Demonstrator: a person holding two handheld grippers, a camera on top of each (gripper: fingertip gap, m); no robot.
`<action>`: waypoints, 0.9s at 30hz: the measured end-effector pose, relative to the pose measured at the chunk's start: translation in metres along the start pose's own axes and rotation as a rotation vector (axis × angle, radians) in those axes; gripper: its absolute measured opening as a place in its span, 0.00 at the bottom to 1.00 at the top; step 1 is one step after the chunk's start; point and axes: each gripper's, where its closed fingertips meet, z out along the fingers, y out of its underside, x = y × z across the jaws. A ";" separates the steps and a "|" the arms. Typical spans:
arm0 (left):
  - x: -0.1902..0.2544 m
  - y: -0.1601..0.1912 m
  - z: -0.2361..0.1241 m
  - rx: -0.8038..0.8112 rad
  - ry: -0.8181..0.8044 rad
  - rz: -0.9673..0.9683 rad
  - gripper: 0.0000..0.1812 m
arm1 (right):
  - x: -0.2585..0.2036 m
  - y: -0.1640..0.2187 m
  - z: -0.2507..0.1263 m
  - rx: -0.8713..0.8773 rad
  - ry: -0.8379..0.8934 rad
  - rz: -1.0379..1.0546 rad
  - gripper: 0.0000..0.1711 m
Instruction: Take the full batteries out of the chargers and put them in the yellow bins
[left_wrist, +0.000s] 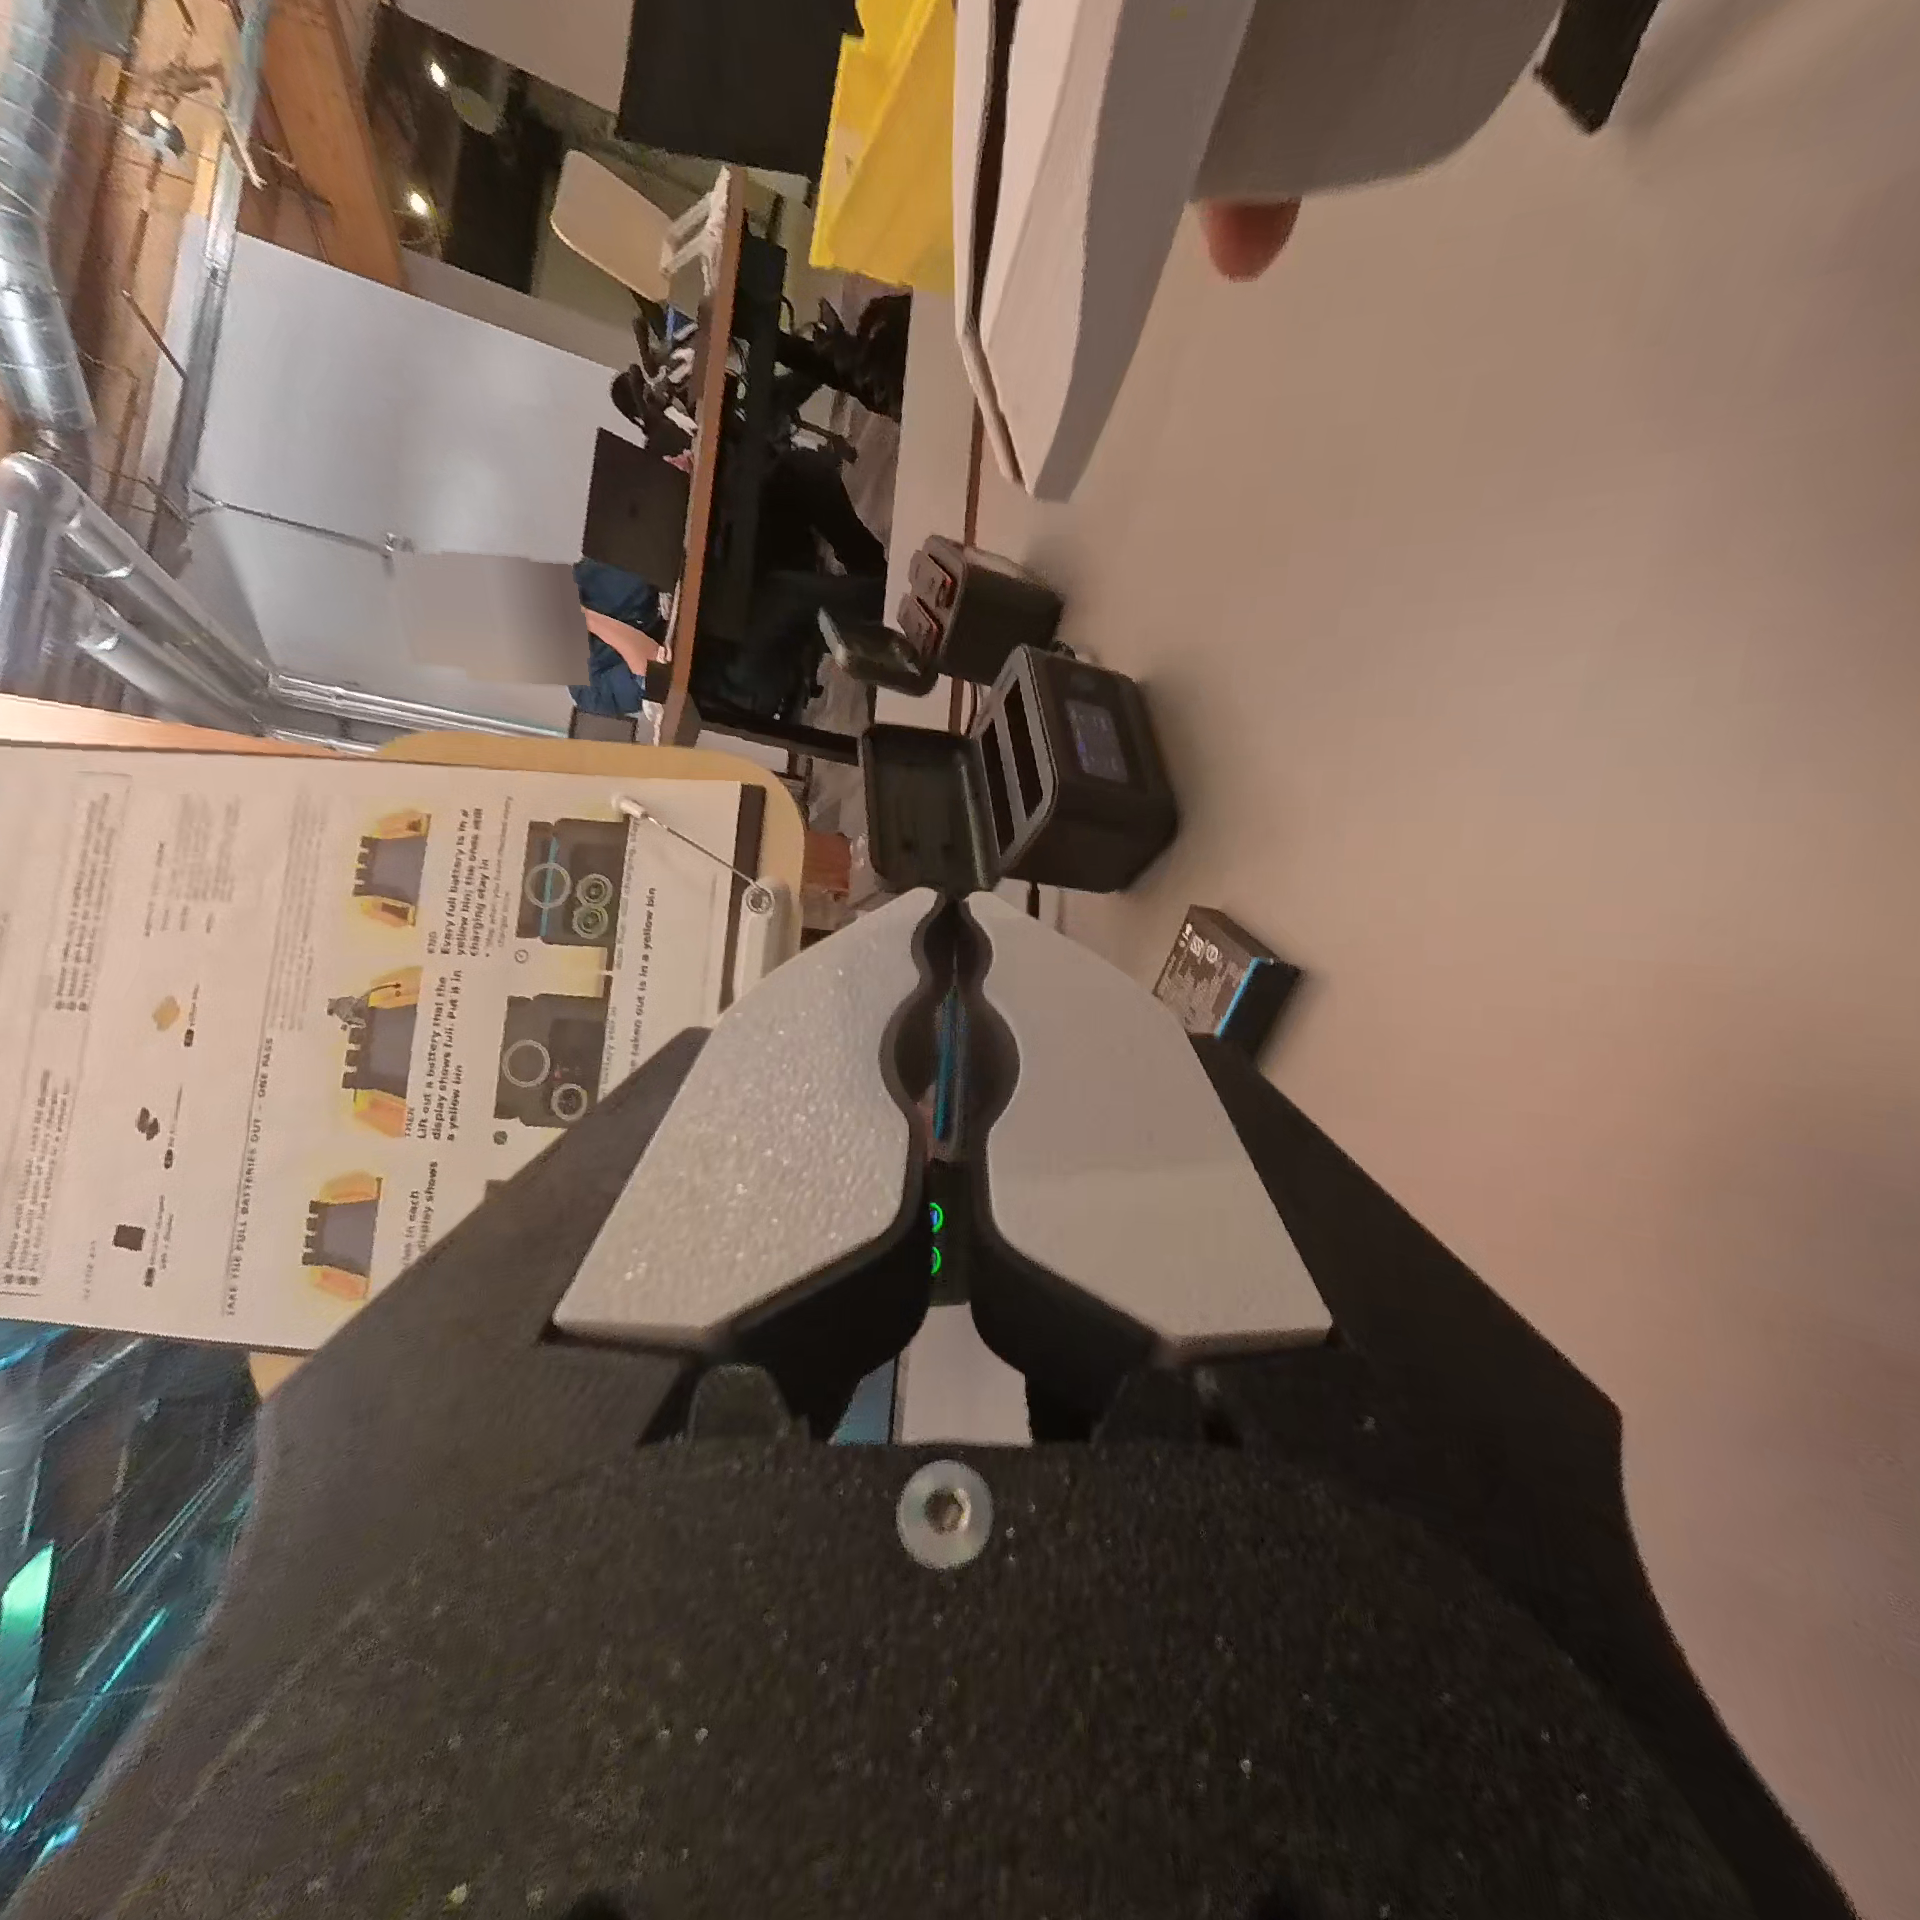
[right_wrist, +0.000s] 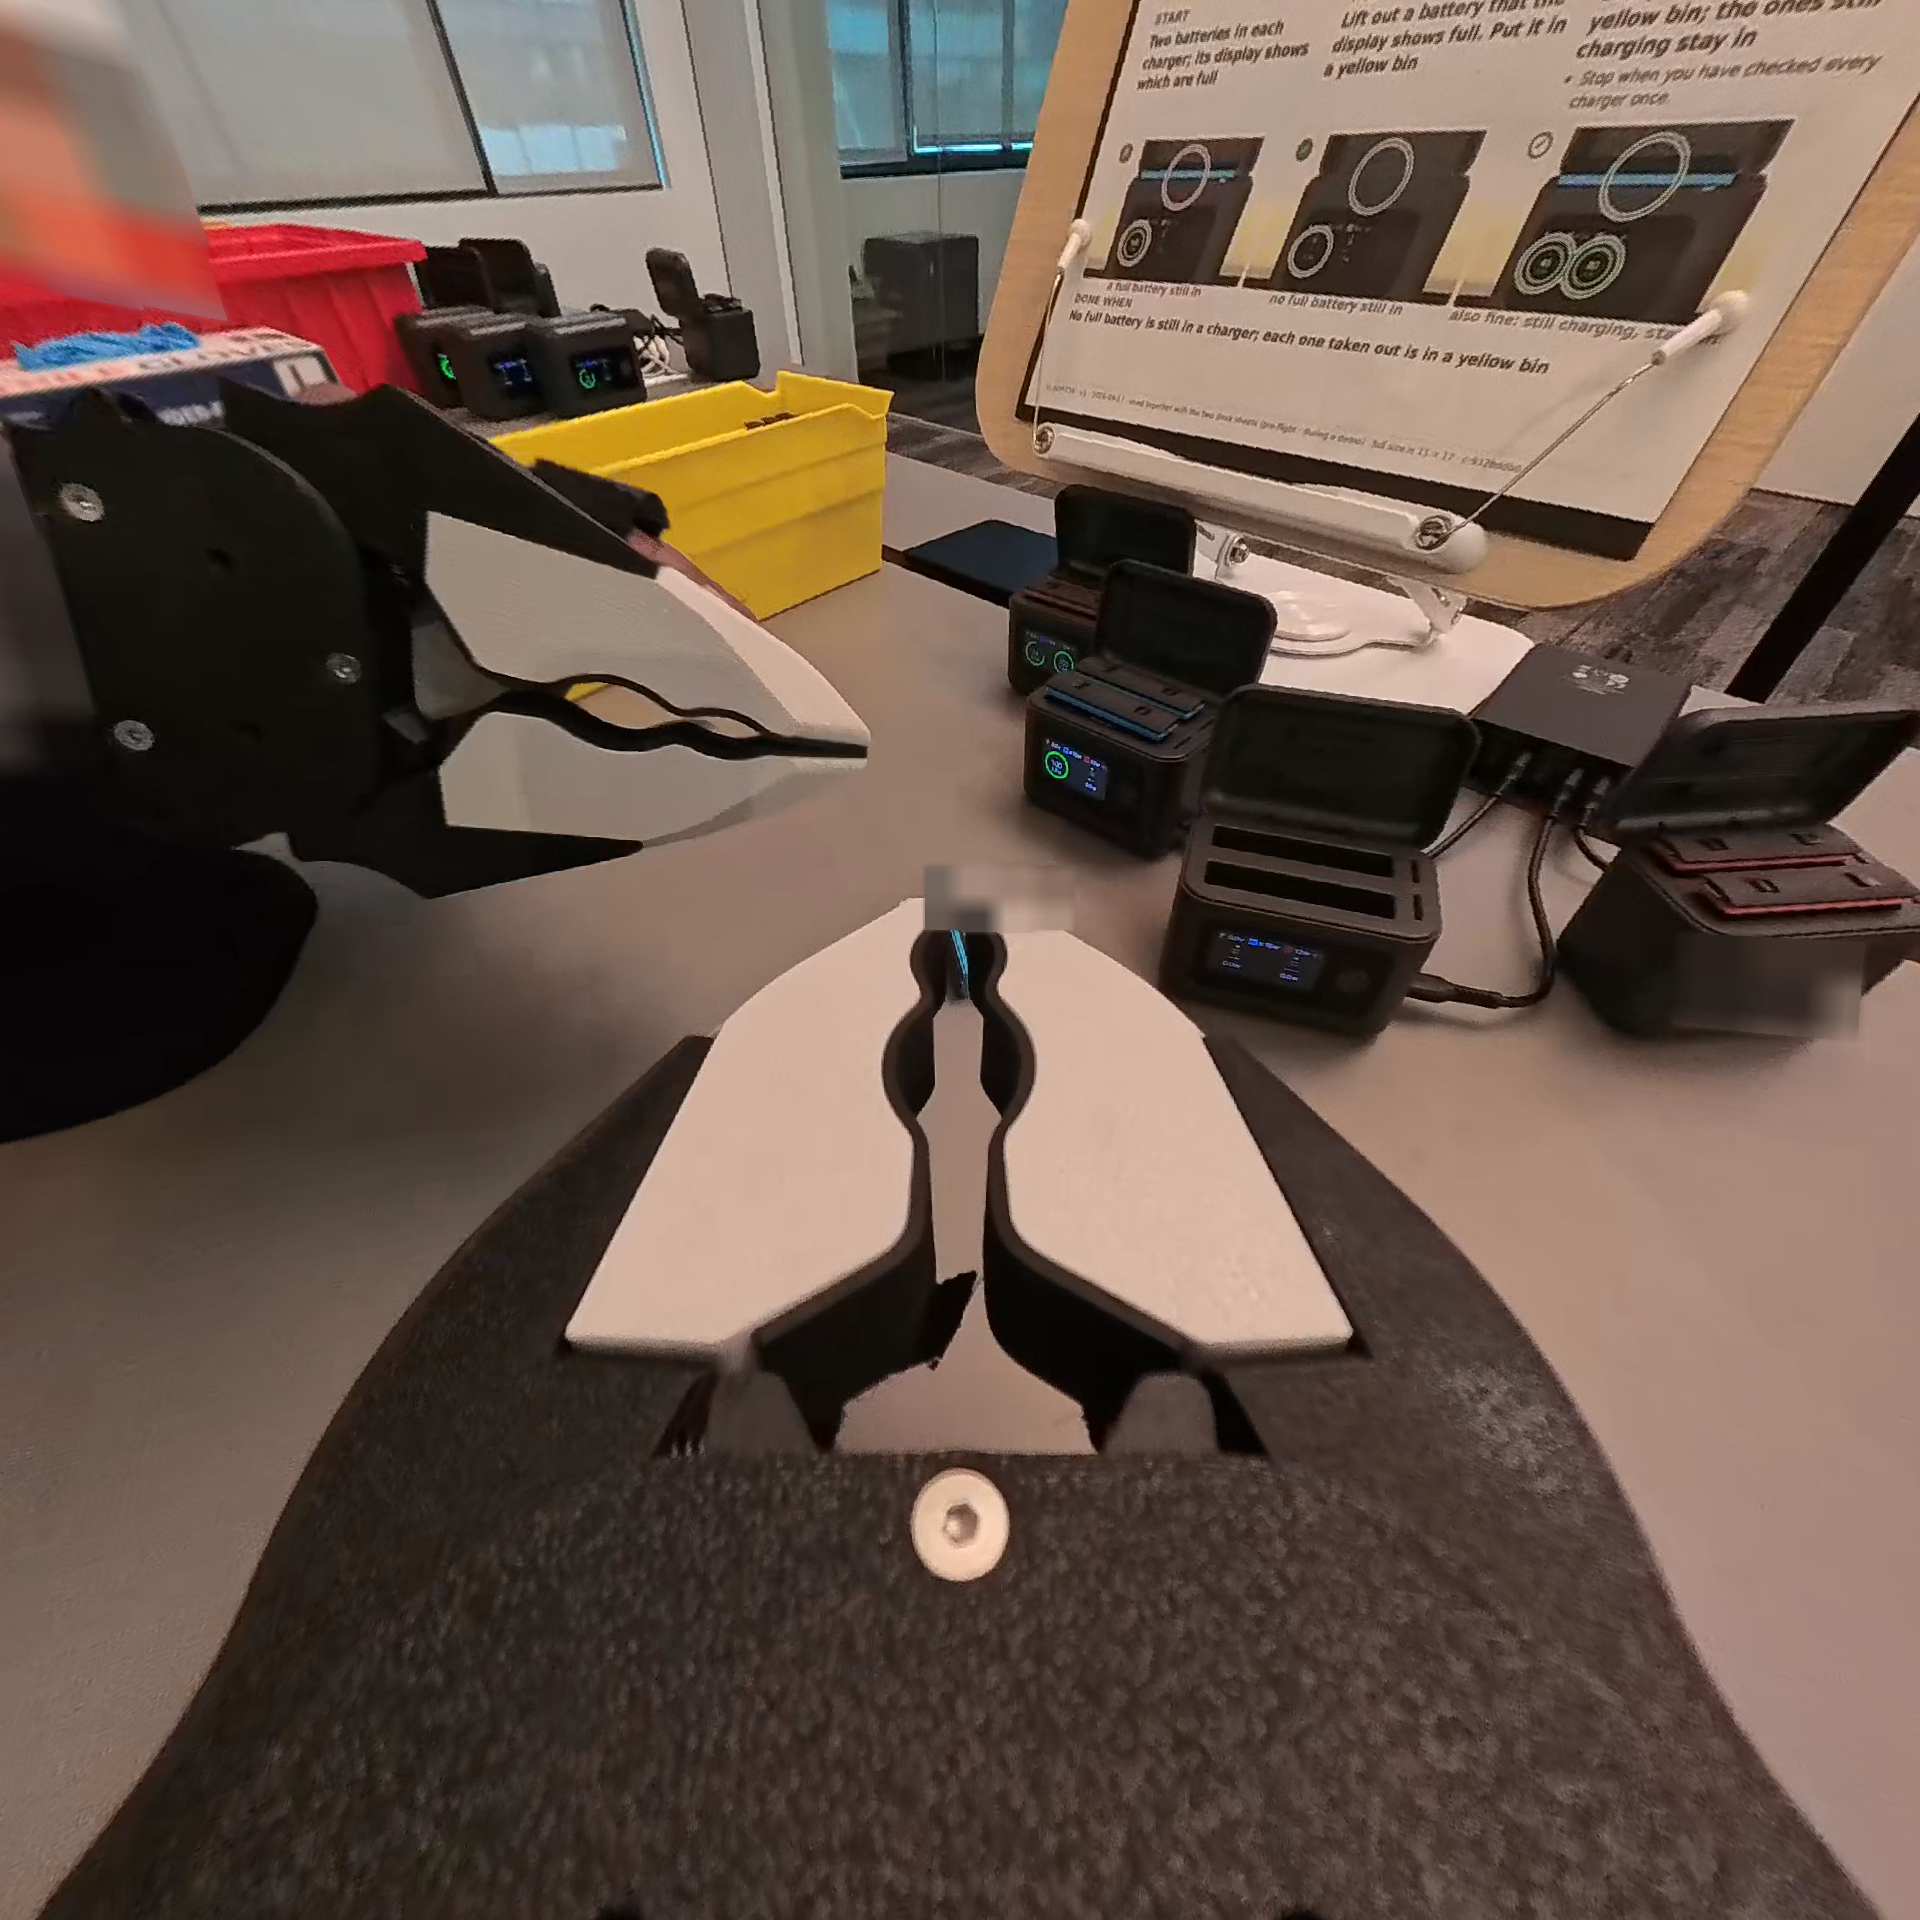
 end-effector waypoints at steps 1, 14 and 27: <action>0.002 0.004 0.001 -0.007 0.012 -0.003 0.00 | 0.000 0.000 0.000 0.000 0.000 0.000 0.02; 0.056 0.047 0.026 -0.027 0.921 -0.502 0.35 | -0.002 0.002 0.000 -0.003 -0.026 0.011 0.03; 0.075 0.079 0.057 -0.157 1.076 -0.411 0.33 | -0.005 0.005 0.002 -0.016 -0.045 0.016 0.04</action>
